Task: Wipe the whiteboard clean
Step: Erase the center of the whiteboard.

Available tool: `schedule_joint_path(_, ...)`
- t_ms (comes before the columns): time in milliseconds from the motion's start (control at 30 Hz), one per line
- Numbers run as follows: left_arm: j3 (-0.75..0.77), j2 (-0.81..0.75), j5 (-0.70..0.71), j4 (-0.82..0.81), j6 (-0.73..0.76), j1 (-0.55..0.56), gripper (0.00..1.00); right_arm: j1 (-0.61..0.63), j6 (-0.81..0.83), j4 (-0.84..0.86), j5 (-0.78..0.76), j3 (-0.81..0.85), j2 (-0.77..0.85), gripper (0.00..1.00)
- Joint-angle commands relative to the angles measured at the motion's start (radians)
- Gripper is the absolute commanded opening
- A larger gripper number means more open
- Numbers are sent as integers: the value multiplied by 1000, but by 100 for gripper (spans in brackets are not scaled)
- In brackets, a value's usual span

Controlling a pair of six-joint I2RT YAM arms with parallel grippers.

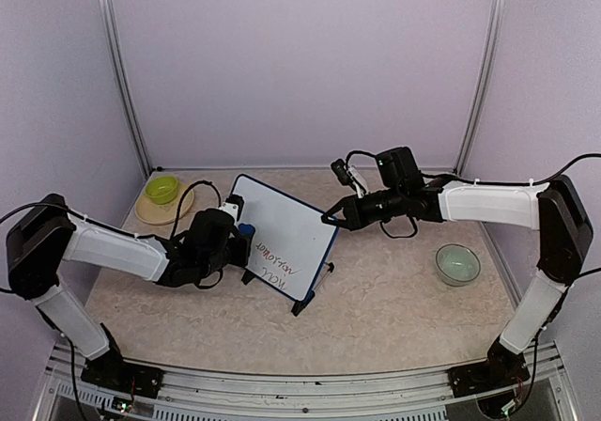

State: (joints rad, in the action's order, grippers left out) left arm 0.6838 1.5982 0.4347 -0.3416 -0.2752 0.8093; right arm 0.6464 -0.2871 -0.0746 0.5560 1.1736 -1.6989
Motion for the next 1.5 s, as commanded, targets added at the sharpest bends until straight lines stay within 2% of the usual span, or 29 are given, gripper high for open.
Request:
schedule_joint_path(0, 127, 42, -18, -39, 50, -70, 13, 55, 106, -118, 39, -36, -33, 0)
schedule_joint_path(133, 182, 59, -19, -35, 76, -99, 13, 55, 112, -130, 30, -36, -27, 0)
schedule_joint_path(300, 167, 39, -12, -43, 77, -115, 13, 55, 114, -130, 31, -32, -35, 0)
schedule_joint_path(667, -109, -47, -61, -100, -4, -115, 13, 55, 112, -126, 44, -2, -74, 0)
schedule_joint_path(767, -127, -37, -101, -77, -34, -87, 13, 56, 111, -128, 46, 3, -82, 0)
schedule_joint_path(900, -125, 0, -62, -29, -62, -7, 12, 58, 111, -129, 41, 1, -75, 0)
schedule_joint_path(1100, -127, 25, -65, -67, -87, 36, 12, 58, 106, -117, 43, -8, -76, 0)
schedule_joint_path(1200, -75, 39, -32, 2, -102, 31, 12, 58, 106, -122, 40, -10, -69, 0)
schedule_joint_path(1333, 13, 79, 13, 214, -165, 31, 10, 58, 119, -134, 27, -14, -45, 0)
schedule_joint_path(1467, -8, 78, 13, 285, -209, 25, 10, 58, 117, -123, 27, -18, -44, 0)
